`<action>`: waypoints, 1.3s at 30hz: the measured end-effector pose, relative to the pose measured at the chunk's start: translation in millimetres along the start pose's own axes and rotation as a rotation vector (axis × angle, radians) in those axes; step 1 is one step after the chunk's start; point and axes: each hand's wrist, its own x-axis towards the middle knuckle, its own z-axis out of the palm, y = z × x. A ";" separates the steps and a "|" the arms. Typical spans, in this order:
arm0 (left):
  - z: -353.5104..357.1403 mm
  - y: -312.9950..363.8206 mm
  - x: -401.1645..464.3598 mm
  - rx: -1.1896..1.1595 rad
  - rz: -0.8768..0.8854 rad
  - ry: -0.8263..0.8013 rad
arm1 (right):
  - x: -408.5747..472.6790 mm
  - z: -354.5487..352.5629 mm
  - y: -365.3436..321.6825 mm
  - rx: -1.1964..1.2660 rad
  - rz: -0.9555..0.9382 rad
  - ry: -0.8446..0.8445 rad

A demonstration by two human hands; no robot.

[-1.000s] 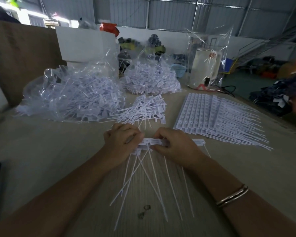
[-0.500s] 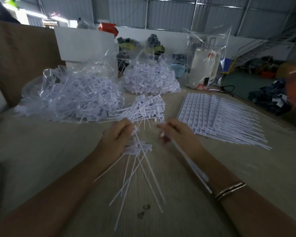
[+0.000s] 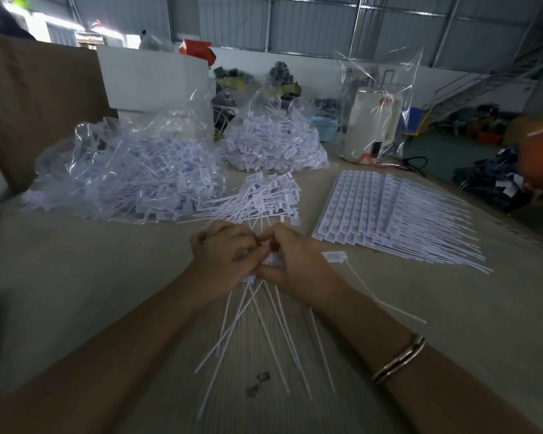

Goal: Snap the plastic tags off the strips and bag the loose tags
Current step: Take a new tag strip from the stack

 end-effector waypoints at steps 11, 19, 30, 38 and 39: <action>-0.9 -10.2 -4.1 -0.006 0.076 0.081 | -7.8 -20.8 17.4 -0.276 0.010 -0.072; -11.1 -13.2 -4.8 0.005 0.054 0.252 | -13.4 -38.1 36.6 0.046 0.219 0.104; 3.2 -4.0 -3.5 0.011 0.017 0.056 | -2.3 -12.5 14.4 0.048 -0.054 -0.024; -0.2 -11.0 -4.1 -0.010 0.146 0.101 | -5.9 -23.0 34.0 -0.139 0.025 -0.089; -3.2 -11.3 -3.6 -0.032 0.172 0.125 | -5.9 -24.6 35.4 -0.081 0.056 -0.087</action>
